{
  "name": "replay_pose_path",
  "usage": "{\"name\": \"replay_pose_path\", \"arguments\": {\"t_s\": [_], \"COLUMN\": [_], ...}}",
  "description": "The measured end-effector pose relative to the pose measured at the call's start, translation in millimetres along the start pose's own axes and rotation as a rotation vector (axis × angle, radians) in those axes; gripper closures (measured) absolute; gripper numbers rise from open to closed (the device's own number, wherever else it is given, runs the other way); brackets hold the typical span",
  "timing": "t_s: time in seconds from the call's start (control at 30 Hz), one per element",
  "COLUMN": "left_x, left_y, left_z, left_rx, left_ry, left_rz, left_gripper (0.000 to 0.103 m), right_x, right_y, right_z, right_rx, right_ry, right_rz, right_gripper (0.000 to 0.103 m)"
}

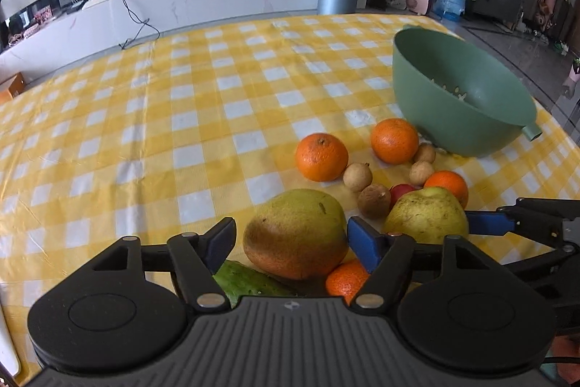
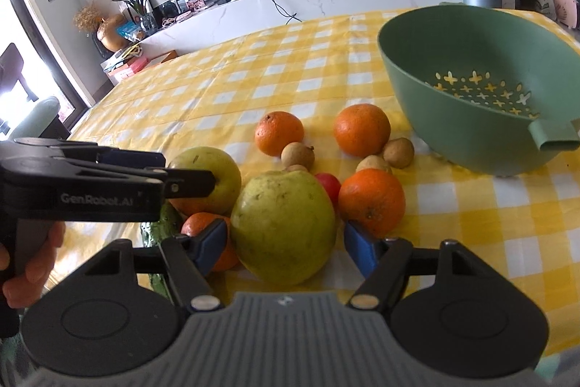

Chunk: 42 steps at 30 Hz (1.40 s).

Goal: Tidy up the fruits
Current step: 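Grasp the reddish-green mango with the left gripper while the right gripper grasps the yellow-green pear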

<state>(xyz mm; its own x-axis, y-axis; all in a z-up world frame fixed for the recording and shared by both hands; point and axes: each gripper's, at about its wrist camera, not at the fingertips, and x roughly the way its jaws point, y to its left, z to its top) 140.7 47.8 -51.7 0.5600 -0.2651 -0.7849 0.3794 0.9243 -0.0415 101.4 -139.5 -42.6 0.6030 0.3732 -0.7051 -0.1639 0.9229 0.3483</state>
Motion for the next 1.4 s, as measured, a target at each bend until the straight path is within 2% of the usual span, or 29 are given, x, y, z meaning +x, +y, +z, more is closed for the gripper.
{"name": "replay_pose_path", "arguments": {"t_s": [0.1, 0.43, 0.53, 0.93, 1.07, 1.4], "left_x": [4, 14, 14, 9, 2, -26], "left_y": [3, 8, 9, 5, -3, -12], "left_z": [1, -1, -2, -7, -8, 0], "left_rx": [-0.037, -0.105, -0.122, -0.113, -0.071, -0.080], "left_ry": [0.014, 0.035, 0.031, -0.004, -0.034, -0.099], "left_rz": [-0.024, -0.036, -0.049, -0.020, 0.032, 0.047], "left_gripper": [0.018, 0.018, 0.021, 0.023, 0.023, 0.023], "right_x": [2, 6, 5, 1, -5, -30], "right_y": [-1, -3, -1, 3, 8, 5], "right_z": [0, -1, -2, -4, -6, -3], "right_rx": [0.004, 0.005, 0.001, -0.045, -0.069, -0.050], "right_ry": [0.000, -0.002, -0.005, -0.026, -0.050, -0.118], "right_rz": [0.007, 0.021, 0.020, 0.000, -0.004, -0.010], "right_gripper": [0.036, 0.040, 0.040, 0.041, 0.041, 0.041]}}
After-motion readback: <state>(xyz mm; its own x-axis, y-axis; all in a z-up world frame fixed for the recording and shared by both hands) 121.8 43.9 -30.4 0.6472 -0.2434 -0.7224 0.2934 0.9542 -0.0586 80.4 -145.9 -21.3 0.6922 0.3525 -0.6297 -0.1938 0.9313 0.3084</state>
